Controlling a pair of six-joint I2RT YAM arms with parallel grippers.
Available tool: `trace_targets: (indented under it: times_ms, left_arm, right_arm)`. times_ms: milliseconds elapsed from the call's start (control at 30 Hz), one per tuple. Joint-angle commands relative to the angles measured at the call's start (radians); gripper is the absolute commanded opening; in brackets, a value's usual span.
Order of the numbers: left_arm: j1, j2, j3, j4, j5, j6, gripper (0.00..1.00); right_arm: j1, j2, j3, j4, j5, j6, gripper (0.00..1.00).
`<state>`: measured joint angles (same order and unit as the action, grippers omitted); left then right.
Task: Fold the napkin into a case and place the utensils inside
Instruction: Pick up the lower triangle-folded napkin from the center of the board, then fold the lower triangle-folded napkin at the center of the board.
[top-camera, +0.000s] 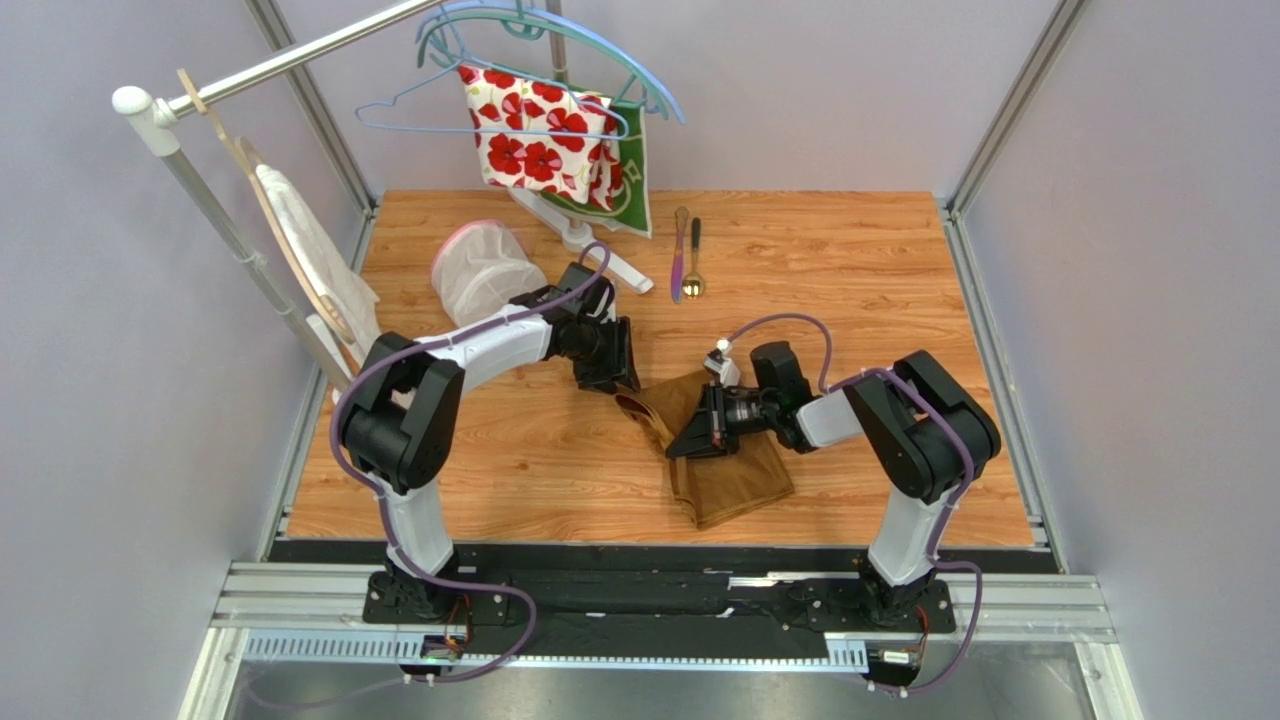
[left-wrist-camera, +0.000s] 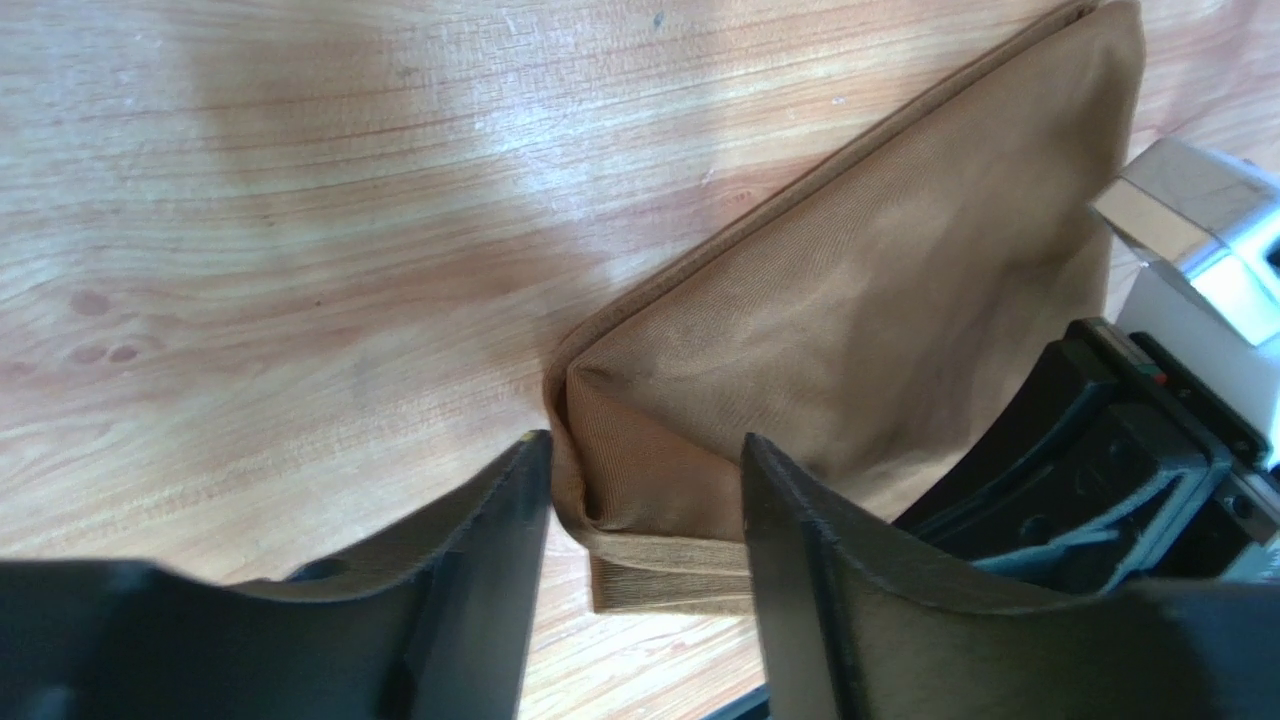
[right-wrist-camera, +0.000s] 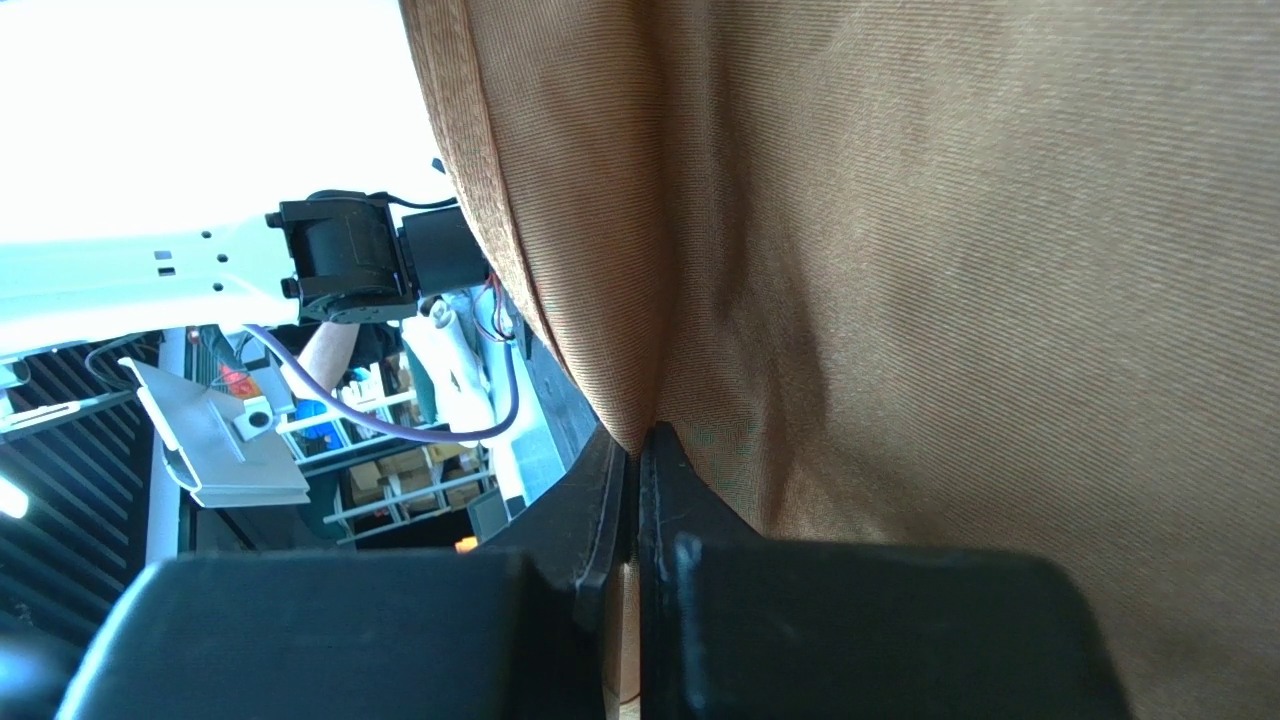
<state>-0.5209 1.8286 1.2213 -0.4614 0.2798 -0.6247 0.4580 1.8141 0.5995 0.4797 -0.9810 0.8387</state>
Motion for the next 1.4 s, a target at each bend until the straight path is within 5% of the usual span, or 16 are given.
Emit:
trace_targets:
  times_ms: [0, 300, 533, 1367]
  left_arm:
    - [0.015, 0.034, 0.050, -0.005, 0.056, 0.042, 0.36]
    - [0.061, -0.067, 0.027, -0.103, -0.005, 0.091, 0.00]
    - [0.062, -0.144, 0.069, -0.215, -0.070, 0.069, 0.00]
    - [-0.126, 0.040, 0.308, -0.329, -0.422, -0.351, 0.00]
  right_arm:
    - [0.024, -0.044, 0.040, -0.024, 0.016, -0.032, 0.00]
    - [0.139, -0.072, 0.085, -0.070, 0.064, -0.044, 0.00]
    - [0.234, -0.036, 0.112, 0.085, 0.059, 0.075, 0.00]
    - [0.143, 0.063, -0.096, 0.445, -0.002, 0.238, 0.01]
